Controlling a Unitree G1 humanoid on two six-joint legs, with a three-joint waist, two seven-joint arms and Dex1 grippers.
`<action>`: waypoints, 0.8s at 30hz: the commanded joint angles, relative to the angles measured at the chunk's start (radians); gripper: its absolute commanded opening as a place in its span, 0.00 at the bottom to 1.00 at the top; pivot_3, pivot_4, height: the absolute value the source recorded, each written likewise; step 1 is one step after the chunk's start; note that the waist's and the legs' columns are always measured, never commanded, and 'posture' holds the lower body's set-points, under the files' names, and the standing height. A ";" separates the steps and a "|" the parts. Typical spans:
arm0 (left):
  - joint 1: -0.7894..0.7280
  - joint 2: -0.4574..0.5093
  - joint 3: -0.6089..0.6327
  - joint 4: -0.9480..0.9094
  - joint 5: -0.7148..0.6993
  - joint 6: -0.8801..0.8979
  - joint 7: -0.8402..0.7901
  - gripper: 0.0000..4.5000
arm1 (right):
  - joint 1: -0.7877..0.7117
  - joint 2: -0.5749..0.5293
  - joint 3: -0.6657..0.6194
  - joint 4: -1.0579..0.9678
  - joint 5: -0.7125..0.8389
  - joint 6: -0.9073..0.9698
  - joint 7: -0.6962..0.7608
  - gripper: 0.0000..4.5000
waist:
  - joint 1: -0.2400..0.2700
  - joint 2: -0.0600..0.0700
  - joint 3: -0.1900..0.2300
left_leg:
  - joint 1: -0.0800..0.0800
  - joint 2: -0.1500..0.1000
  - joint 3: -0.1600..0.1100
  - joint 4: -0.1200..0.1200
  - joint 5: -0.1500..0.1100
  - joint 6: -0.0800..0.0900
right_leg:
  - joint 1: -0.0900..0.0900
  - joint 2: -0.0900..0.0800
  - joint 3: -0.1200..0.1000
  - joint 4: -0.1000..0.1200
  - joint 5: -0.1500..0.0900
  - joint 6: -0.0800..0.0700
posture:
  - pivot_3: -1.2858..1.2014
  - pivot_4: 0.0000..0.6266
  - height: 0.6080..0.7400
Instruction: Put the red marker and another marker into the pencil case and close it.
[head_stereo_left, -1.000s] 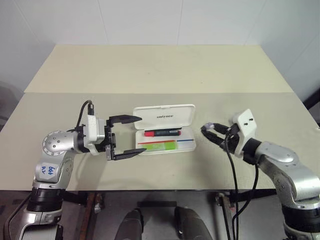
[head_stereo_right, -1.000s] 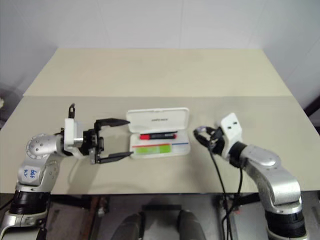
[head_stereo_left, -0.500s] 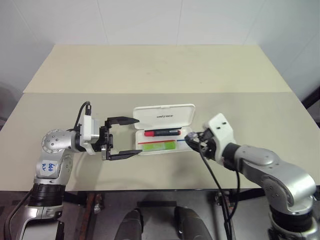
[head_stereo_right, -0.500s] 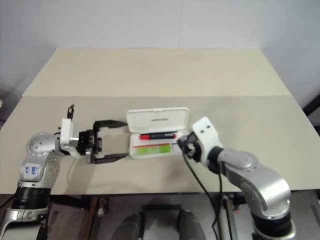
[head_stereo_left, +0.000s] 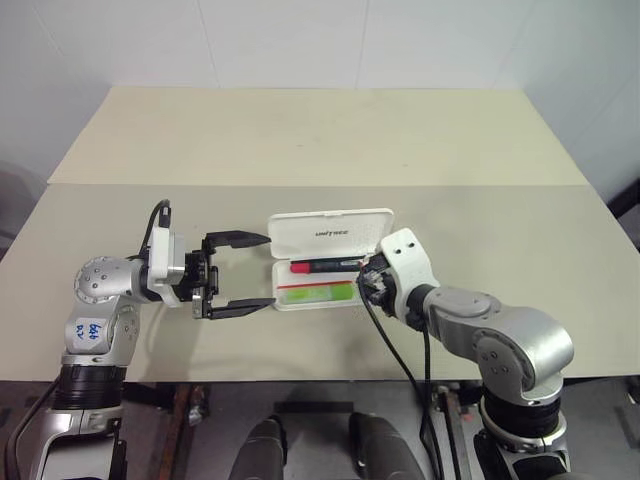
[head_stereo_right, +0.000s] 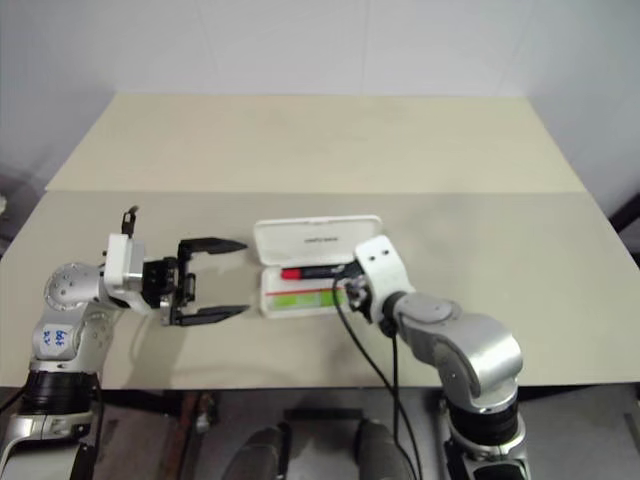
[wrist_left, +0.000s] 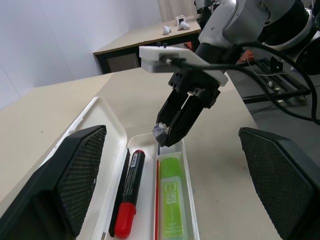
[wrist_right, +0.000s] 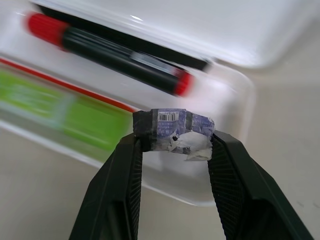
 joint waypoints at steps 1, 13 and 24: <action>0.000 0.003 0.020 -0.038 -0.026 -0.002 0.011 1.00 | -0.033 -0.009 -0.009 -0.002 -0.011 0.005 -0.013 0.35 | -0.001 0.000 0.000 | 0.000 0.000 0.000 0.000 0.000 0.000 | 0.000 0.000 0.000 0.001 0.000 0.000 | 0.52 0.24 1.00; 0.006 0.005 0.025 -0.047 -0.032 -0.007 0.020 1.00 | -0.011 -0.051 -0.004 -0.074 0.115 0.005 0.008 0.35 | 0.000 0.000 0.000 | 0.000 0.001 0.000 -0.001 0.000 0.000 | -0.004 0.002 0.000 0.004 0.001 0.002 | 0.52 0.24 1.00; -0.005 0.000 0.018 -0.037 -0.029 -0.013 0.021 1.00 | 0.001 -0.062 -0.015 -0.066 0.211 0.005 -0.050 0.35 | -0.001 0.000 0.000 | -0.001 0.001 0.000 -0.001 0.000 0.000 | -0.004 0.002 0.000 0.005 0.000 0.001 | 0.52 0.24 1.00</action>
